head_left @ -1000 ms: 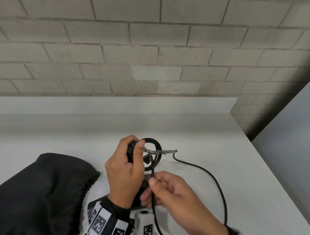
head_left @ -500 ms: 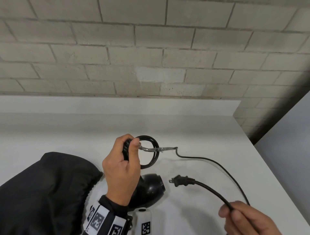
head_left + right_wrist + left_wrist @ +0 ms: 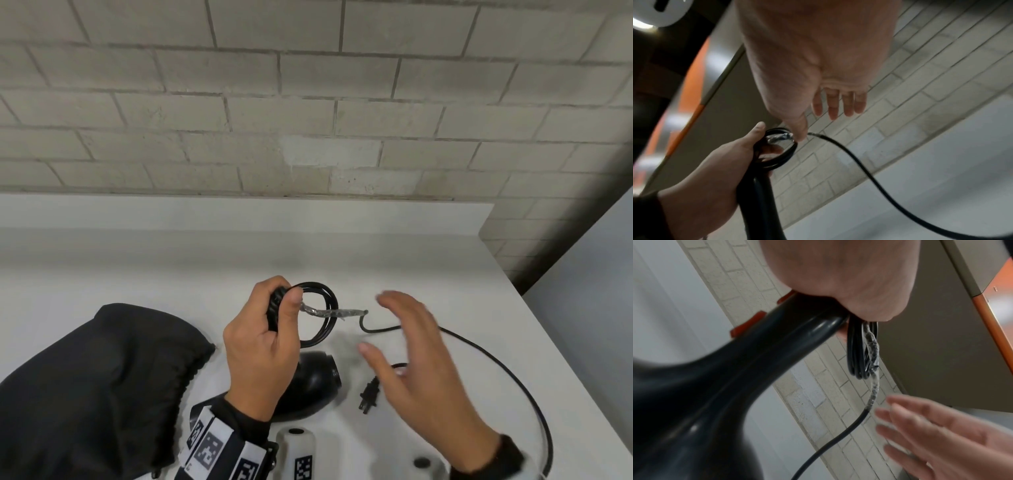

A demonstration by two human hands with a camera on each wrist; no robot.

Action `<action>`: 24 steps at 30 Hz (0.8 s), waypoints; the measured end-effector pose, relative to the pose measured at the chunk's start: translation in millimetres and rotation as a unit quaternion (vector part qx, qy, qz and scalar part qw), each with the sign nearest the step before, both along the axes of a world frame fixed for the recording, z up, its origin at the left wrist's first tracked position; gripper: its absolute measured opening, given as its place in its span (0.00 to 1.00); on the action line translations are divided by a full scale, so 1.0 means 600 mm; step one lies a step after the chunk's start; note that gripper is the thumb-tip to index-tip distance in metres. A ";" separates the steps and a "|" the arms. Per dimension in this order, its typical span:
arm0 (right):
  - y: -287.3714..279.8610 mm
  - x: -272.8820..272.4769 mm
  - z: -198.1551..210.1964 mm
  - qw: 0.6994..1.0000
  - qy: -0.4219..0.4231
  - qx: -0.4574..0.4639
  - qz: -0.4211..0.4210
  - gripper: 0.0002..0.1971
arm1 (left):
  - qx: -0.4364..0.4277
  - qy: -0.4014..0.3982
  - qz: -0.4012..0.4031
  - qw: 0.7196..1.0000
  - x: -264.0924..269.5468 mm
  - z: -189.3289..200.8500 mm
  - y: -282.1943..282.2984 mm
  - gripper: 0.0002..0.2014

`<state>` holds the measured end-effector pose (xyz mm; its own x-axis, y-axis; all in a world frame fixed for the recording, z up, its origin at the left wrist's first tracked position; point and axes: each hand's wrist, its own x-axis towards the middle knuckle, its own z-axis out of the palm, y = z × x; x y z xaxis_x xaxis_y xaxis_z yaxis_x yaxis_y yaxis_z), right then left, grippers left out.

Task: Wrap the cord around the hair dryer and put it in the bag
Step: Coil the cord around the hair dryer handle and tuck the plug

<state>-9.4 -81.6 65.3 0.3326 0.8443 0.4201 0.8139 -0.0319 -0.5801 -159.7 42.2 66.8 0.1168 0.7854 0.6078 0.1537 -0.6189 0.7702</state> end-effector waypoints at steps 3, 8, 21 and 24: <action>0.029 -0.013 0.008 0.995 0.011 -0.061 0.080 0.19 | 0.001 0.003 0.001 1.000 -0.002 -0.001 0.001 0.20; 0.028 -0.017 0.030 0.995 0.055 -0.003 0.089 0.06 | 0.012 0.012 0.005 1.000 -0.003 0.000 0.001 0.10; 0.041 -0.012 0.153 0.981 0.005 0.155 0.115 0.02 | 0.060 0.034 -0.129 0.989 0.003 0.010 -0.018 0.21; 0.043 -0.016 0.161 0.983 0.095 0.109 0.111 0.02 | 0.068 0.037 -0.164 0.983 0.004 0.013 -0.024 0.21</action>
